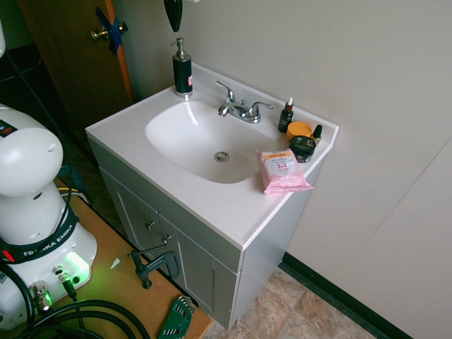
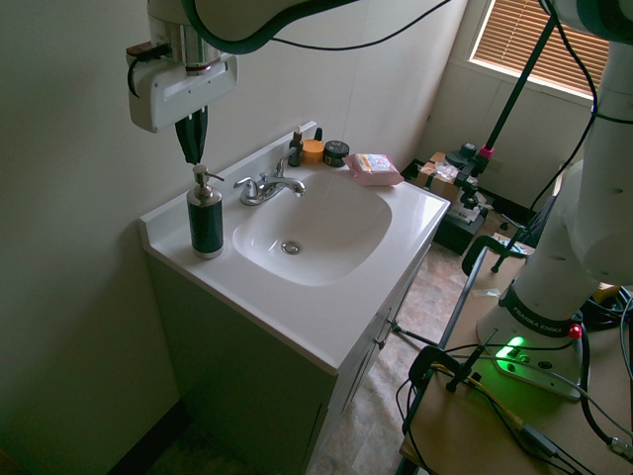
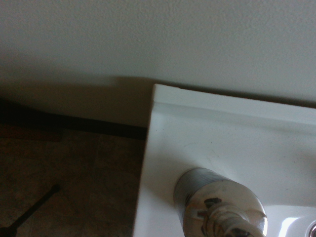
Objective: Push the sanitizer
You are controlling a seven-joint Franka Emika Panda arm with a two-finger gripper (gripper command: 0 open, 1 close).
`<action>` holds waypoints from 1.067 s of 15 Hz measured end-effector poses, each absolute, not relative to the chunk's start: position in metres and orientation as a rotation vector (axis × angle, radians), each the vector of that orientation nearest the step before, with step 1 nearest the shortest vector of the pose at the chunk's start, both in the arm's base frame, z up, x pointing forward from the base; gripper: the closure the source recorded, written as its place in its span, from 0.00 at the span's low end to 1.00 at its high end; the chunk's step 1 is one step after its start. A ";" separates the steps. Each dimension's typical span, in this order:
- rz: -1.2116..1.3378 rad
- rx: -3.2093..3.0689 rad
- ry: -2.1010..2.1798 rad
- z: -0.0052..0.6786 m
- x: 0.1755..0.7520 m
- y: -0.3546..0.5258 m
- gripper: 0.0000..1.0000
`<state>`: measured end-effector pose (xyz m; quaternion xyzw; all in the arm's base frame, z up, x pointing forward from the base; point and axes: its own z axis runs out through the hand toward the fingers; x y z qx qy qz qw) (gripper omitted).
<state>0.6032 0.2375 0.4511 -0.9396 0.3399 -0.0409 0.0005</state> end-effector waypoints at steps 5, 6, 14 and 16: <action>-0.118 -2.947 1.114 0.441 0.611 0.226 1.00; -0.119 -2.945 1.120 0.441 0.612 0.224 1.00; -0.115 -2.941 1.127 0.435 0.610 0.223 1.00; -0.116 -2.939 1.135 0.431 0.608 0.222 1.00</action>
